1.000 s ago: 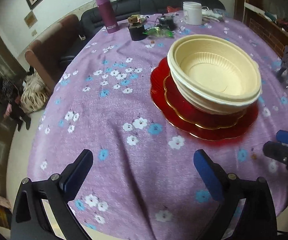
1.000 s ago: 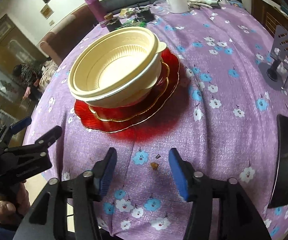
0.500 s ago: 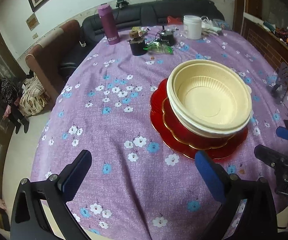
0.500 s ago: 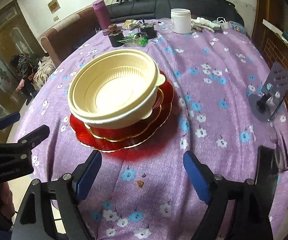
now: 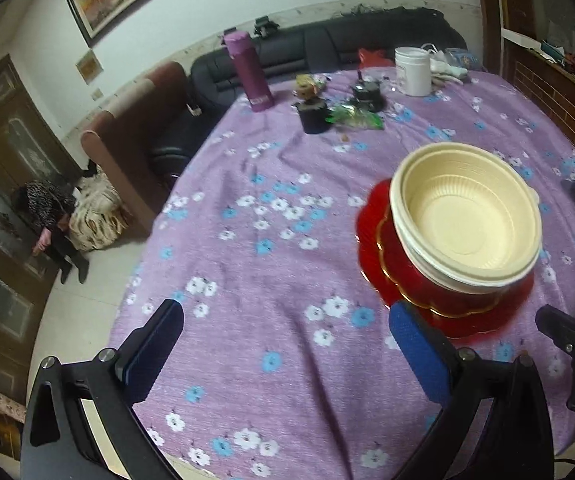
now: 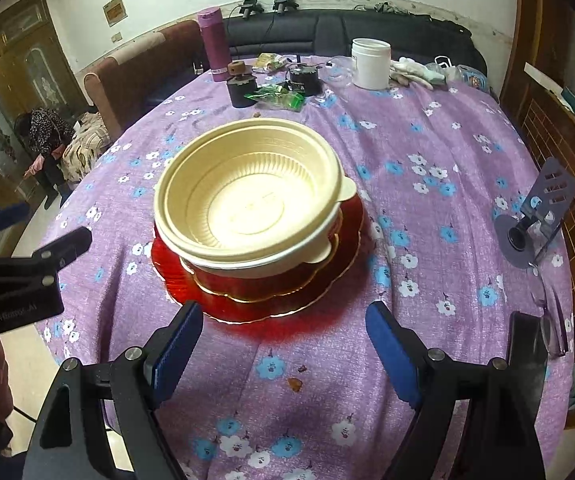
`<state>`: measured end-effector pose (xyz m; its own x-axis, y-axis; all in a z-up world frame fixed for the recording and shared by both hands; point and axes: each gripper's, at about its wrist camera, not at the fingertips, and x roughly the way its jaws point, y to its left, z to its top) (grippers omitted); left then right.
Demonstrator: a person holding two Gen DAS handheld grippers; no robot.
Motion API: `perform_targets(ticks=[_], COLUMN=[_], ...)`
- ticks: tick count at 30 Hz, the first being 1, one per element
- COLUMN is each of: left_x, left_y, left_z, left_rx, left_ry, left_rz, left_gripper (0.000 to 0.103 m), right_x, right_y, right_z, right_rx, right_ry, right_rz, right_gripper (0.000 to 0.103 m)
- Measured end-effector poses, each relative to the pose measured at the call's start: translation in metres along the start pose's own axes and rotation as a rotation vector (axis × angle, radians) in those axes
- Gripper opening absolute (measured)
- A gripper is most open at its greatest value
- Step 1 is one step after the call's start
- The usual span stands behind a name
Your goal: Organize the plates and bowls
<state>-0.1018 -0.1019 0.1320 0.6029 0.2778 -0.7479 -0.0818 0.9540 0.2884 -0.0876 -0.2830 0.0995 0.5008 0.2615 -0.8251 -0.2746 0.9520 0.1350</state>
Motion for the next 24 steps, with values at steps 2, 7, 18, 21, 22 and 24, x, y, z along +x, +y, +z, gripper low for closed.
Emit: perform_targets(ticks=[2,7,18,21,22,24], left_x=[0.0,-0.004,-0.004,-0.003,-0.003,-0.003], left_y=[0.002,0.004,0.005,0.004,0.003,0.003], left_z=[-0.001,-0.004,-0.005,-0.006,-0.006,-0.006], left_rx=[0.0,0.024,0.023,0.024,0.025,0.025], left_ry=[-0.002,-0.019,-0.001,0.002,0.003,0.002], left_rz=[0.002,0.095,0.071,0.081,0.079,0.078], left_gripper=[0.103,0.103,0.103,0.103,0.103,0.103], right_x=[-0.001,-0.003,-0.004,-0.005,-0.005,-0.005], right_y=[0.003,0.008,0.012,0.011,0.012,0.011], right_z=[0.0,-0.003,-0.008,-0.008,-0.008,-0.008], right_rx=[-0.004,-0.004,-0.012,-0.01,-0.012,-0.012], right_ry=[-0.01,-0.023,-0.028,-0.029,-0.03,-0.03], right_rz=[0.004,0.012,0.015,0.017,0.014,0.016], right_gripper=[0.087,0.087,0.087,0.087,0.087,0.087])
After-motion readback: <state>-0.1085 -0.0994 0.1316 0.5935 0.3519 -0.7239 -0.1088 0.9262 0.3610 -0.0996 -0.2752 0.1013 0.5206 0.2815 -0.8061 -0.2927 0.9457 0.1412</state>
